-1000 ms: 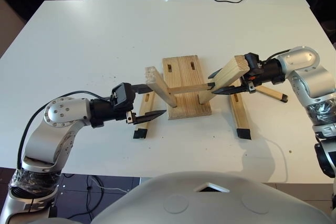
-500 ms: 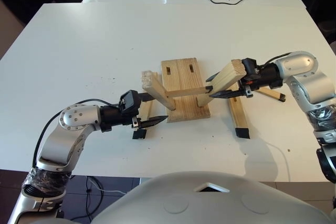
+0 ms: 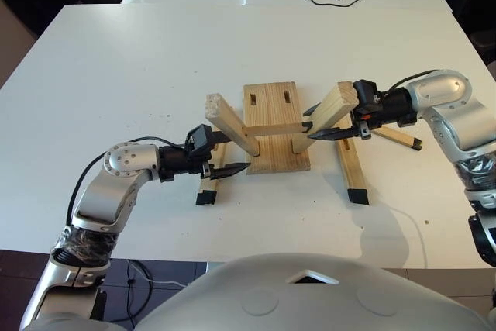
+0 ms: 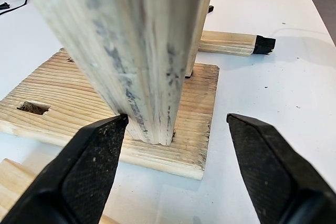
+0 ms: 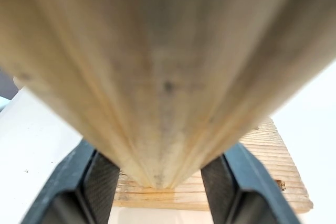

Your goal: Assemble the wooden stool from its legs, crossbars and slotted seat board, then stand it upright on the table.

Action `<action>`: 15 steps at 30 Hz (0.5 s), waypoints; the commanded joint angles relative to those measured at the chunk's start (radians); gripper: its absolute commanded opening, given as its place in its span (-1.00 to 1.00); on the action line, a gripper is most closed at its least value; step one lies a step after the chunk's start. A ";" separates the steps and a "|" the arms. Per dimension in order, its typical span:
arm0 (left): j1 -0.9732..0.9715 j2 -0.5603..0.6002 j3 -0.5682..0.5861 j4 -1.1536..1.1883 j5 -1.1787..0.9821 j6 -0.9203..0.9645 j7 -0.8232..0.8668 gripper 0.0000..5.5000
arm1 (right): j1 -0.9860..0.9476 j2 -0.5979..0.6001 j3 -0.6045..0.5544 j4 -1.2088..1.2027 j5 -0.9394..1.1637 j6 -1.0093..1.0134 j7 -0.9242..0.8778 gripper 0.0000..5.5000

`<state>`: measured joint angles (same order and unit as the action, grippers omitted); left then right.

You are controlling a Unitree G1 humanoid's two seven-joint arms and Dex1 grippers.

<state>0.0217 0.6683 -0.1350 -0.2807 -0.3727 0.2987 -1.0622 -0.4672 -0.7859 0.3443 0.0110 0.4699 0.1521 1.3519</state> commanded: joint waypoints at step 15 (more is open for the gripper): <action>-0.044 -0.040 -0.012 -0.017 -0.020 -0.007 0.000 0.41 | 0.034 0.033 0.054 -0.002 -0.101 0.005 0.013 -0.26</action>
<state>0.0123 0.6639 -0.1309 -0.2720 -0.3719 0.3043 -1.0682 -0.4624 -0.7771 0.3362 0.0213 0.4675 0.1514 1.3512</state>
